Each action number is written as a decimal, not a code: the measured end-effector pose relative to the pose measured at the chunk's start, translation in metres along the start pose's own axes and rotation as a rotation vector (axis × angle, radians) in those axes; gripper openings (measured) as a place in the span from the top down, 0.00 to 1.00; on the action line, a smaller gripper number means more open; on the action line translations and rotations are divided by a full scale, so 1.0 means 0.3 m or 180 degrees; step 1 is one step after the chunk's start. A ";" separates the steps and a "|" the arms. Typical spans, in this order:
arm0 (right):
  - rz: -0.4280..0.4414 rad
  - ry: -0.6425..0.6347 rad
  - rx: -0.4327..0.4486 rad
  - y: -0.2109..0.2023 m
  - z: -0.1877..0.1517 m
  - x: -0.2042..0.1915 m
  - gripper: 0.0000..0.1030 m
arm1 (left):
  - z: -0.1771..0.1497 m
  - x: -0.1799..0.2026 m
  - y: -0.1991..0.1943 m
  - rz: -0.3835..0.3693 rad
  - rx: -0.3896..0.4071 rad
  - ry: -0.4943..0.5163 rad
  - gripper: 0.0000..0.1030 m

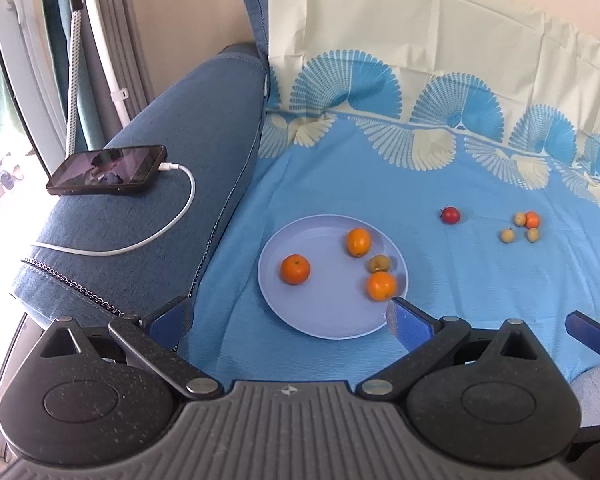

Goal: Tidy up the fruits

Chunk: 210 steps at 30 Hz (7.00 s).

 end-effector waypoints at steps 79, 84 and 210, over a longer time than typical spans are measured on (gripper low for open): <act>-0.0698 0.0309 0.0304 0.147 0.021 0.598 0.75 | 0.178 0.503 0.205 -0.0897 -0.0079 0.0439 0.66; -0.0285 0.0228 0.0310 0.012 0.037 0.380 0.75 | 0.106 0.318 0.058 -0.0759 -0.0031 0.0381 0.66; 0.0197 -0.0199 -0.0371 0.167 -0.019 -0.052 0.01 | -0.071 -0.045 0.096 -0.0233 -0.0420 -0.0089 0.00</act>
Point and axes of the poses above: each gripper's, at about its wrist camera, not at the fingertips, and y roughly the way its jaws point, x to its right, z to its top, the point moved 7 cm from there along y, roughly the way its jaws point, and after that the axes turned 4 degrees about x, right-handed, at the moved point
